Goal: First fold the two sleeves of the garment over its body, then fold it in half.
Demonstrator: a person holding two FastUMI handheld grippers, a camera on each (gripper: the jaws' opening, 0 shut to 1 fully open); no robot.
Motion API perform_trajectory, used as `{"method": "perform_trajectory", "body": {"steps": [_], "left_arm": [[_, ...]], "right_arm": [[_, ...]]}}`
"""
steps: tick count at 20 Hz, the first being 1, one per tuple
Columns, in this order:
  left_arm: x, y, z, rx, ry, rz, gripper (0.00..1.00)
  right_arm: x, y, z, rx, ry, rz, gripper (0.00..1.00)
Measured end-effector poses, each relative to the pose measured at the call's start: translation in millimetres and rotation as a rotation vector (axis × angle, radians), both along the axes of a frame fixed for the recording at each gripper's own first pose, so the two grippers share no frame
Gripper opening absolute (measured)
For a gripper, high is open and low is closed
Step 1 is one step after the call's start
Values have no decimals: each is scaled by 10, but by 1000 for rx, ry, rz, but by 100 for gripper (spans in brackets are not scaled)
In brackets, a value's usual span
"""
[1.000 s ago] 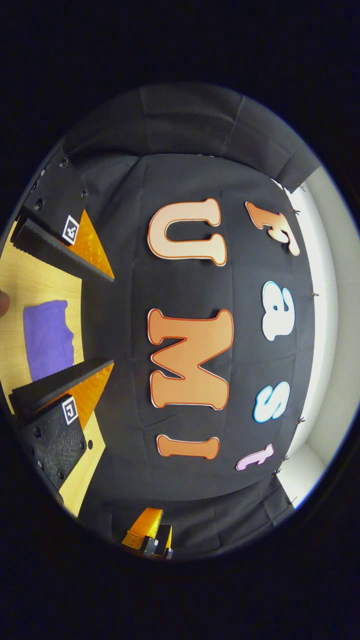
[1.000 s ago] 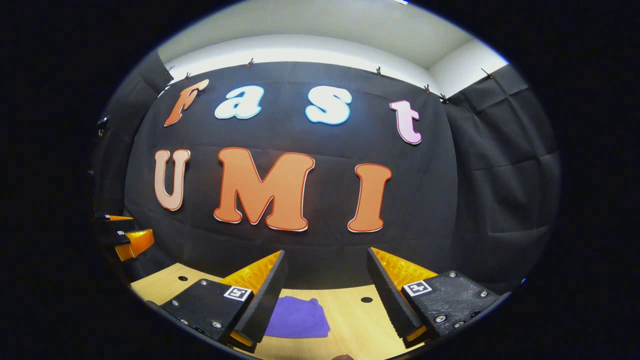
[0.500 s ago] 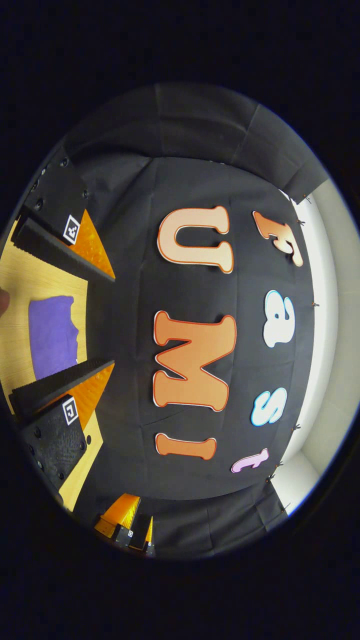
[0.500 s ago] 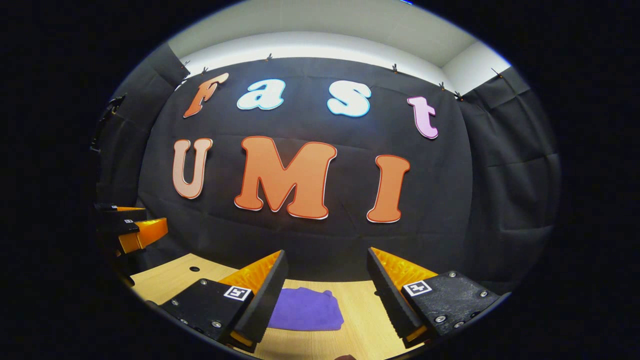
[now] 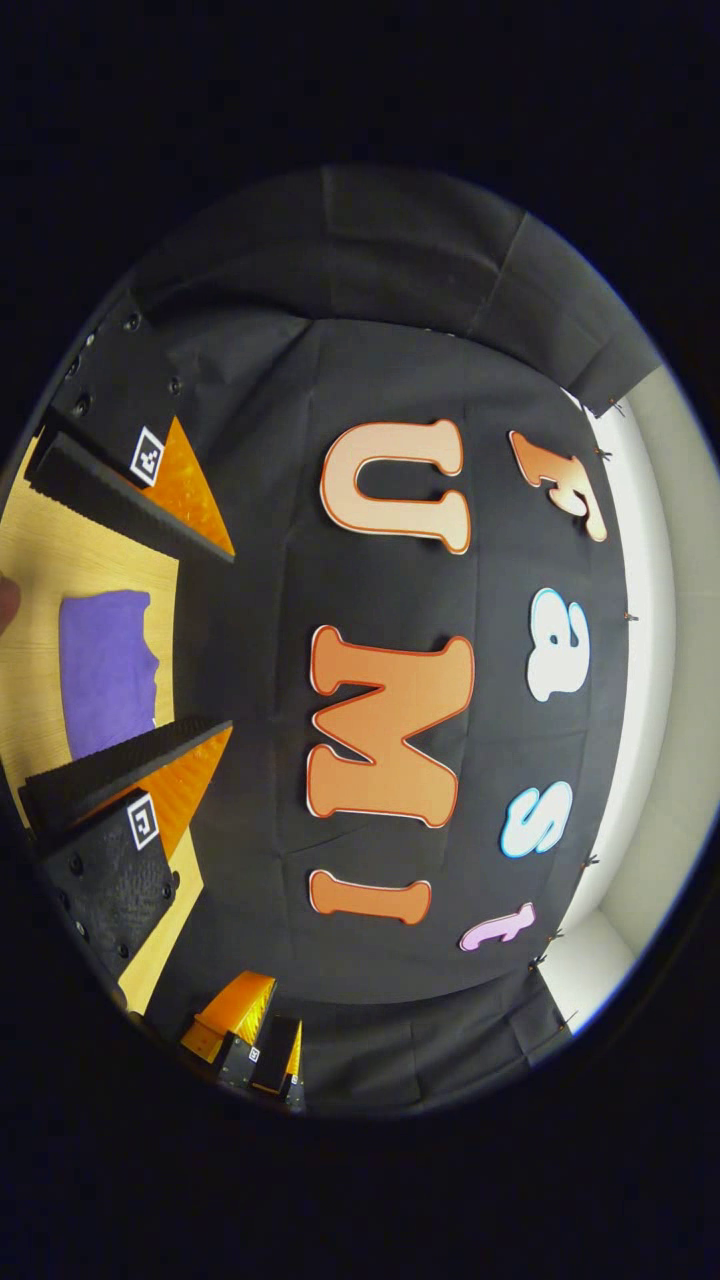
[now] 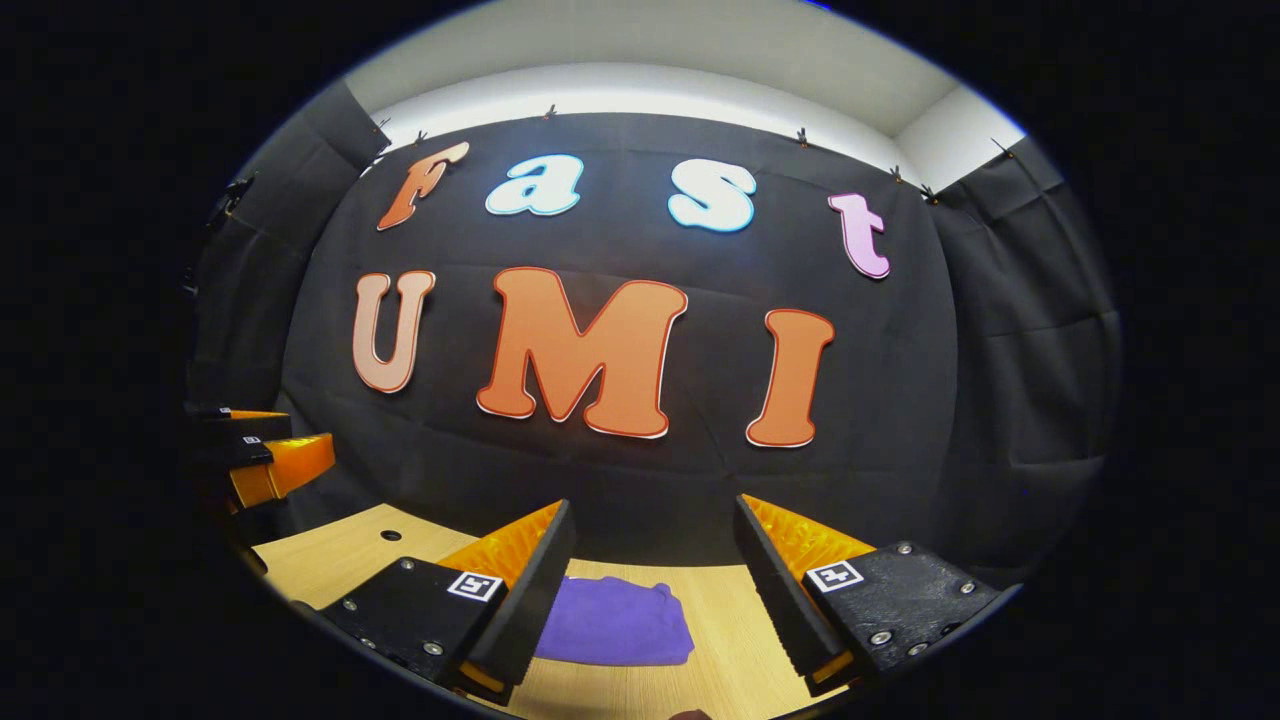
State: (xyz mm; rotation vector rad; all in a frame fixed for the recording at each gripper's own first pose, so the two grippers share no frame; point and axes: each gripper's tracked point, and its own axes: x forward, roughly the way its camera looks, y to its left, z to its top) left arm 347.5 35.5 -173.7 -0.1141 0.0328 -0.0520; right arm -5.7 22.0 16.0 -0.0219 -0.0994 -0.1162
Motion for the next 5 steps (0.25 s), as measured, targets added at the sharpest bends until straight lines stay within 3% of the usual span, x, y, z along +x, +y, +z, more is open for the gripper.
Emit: {"method": "perform_trajectory", "body": {"steps": [5], "left_arm": [[-26,29,42,45,-29,18,95]], "right_arm": [[61,23,-5,-10,-6,4,94]]}}
